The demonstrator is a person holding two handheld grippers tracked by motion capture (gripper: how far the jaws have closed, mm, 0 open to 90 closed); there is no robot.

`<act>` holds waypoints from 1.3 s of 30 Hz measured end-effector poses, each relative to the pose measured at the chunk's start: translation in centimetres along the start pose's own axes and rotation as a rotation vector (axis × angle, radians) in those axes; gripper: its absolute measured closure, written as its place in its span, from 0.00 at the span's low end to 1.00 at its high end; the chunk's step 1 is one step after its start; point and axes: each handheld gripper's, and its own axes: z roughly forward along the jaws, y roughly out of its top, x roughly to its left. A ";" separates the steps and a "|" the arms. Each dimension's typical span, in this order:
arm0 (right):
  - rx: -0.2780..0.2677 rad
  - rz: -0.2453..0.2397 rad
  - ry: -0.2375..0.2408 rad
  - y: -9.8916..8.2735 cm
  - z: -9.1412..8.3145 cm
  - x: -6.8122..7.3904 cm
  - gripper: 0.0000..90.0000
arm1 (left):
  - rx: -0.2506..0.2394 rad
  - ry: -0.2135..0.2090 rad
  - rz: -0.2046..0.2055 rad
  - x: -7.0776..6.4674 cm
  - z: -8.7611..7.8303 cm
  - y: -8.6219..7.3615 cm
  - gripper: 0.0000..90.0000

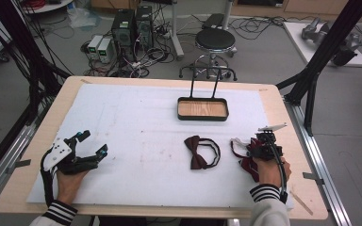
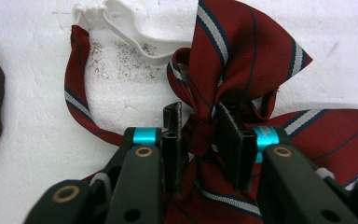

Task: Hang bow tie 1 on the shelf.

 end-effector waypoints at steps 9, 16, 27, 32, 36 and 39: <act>0.003 0.001 0.014 0.1 -0.1 -0.2 0.83 | 0.001 -0.002 0.002 0.0 0.0 0.0 0.14; -0.033 -0.015 0.027 0.0 -0.4 -0.3 0.83 | 0.002 -0.001 0.002 0.0 0.0 0.0 0.14; -0.252 -0.062 0.099 -0.3 -2.1 -0.5 0.83 | 0.003 -0.001 0.003 0.0 0.0 0.0 0.14; -0.322 -0.078 0.123 -0.3 -2.8 -0.5 0.83 | 0.003 0.000 0.004 0.0 0.0 0.0 0.14; -0.365 -0.092 0.140 -0.3 -3.2 -0.4 0.83 | 0.004 -0.001 0.004 0.0 0.0 0.0 0.14; -0.399 -0.117 0.151 -0.4 -3.5 -0.3 0.83 | 0.003 0.000 0.004 0.0 0.0 0.0 0.14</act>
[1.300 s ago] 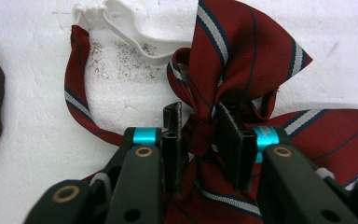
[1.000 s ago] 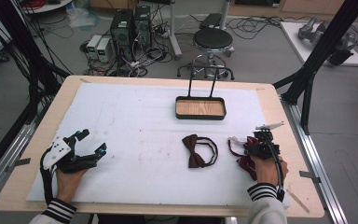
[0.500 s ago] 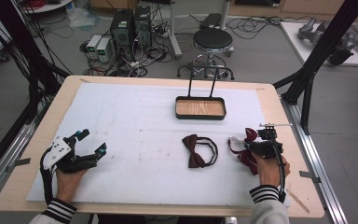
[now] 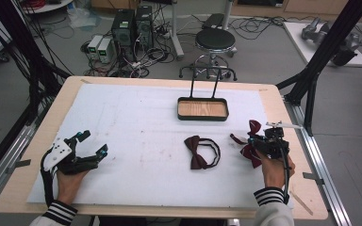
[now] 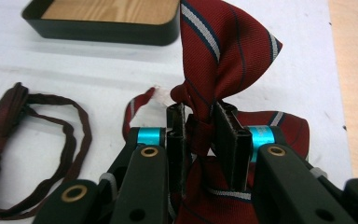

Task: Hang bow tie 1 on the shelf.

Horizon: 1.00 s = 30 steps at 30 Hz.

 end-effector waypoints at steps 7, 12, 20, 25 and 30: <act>-0.047 -0.030 0.014 0.1 -0.3 0.3 0.83 | -0.001 0.000 -0.001 0.0 0.0 0.0 0.14; -0.109 -0.054 0.038 0.3 -0.8 0.5 0.83 | 0.000 0.000 0.000 0.0 0.0 0.0 0.14; -0.200 -0.090 0.069 1.3 -1.6 0.8 0.83 | 0.000 0.000 0.001 0.0 0.0 0.0 0.14; -0.250 -0.124 0.081 1.8 -1.8 1.0 0.83 | -0.001 0.000 -0.001 0.0 0.0 0.0 0.14; -0.284 -0.139 0.096 2.3 -1.9 1.2 0.83 | -0.001 0.000 -0.002 0.0 0.0 0.0 0.14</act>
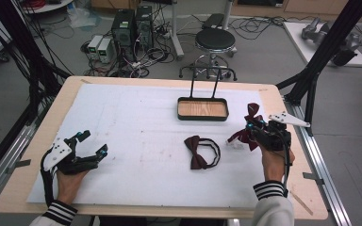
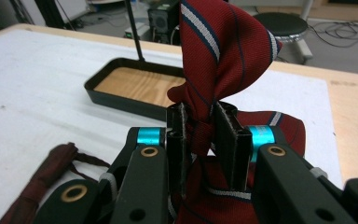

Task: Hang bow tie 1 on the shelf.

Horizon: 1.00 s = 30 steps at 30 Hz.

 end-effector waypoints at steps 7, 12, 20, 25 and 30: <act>-0.033 -0.016 0.002 0.8 0.1 0.1 0.83 | 0.001 -0.002 -0.001 0.0 0.0 0.0 0.14; -0.057 -0.048 -0.005 2.0 0.5 0.2 0.83 | 0.001 -0.002 -0.007 0.0 0.0 0.0 0.14; -0.102 -0.040 0.010 3.8 1.2 0.1 0.83 | 0.000 -0.004 -0.008 0.0 0.0 0.0 0.14; -0.108 -0.048 0.022 4.9 1.9 0.1 0.83 | 0.000 -0.004 -0.008 0.0 0.0 0.0 0.14; -0.118 -0.059 0.030 6.0 2.5 0.3 0.83 | 0.001 -0.004 -0.009 0.0 0.0 0.0 0.14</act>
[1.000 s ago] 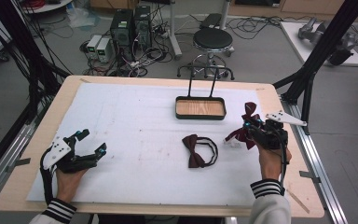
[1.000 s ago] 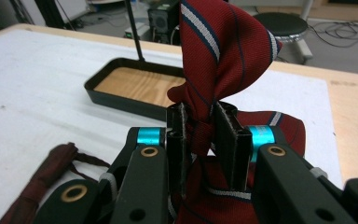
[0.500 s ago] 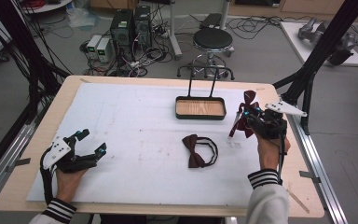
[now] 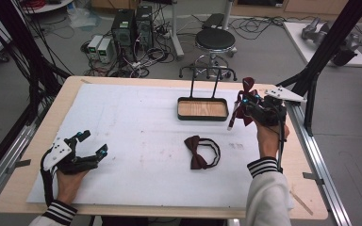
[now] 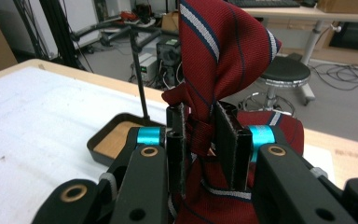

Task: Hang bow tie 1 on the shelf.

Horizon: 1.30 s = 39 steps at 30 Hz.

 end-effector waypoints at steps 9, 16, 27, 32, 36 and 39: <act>-0.017 0.005 0.006 0.8 1.1 -0.4 0.83 | 0.000 -0.001 0.001 0.0 0.0 0.0 0.14; -0.020 0.017 0.014 1.5 1.9 -0.9 0.83 | 0.001 -0.001 0.001 0.0 0.0 0.0 0.14; -0.028 -0.019 0.037 3.9 3.3 -0.7 0.83 | 0.001 0.000 0.002 0.0 0.0 0.0 0.14; -0.009 -0.040 0.030 4.4 4.3 -0.7 0.83 | 0.000 -0.001 0.001 0.0 0.0 0.0 0.14; -0.003 -0.046 0.025 4.8 4.9 -0.9 0.83 | 0.001 -0.001 0.002 0.0 0.0 0.0 0.14; 0.012 -0.047 0.018 4.8 5.5 -1.0 0.83 | 0.001 -0.001 0.002 0.0 0.0 0.0 0.14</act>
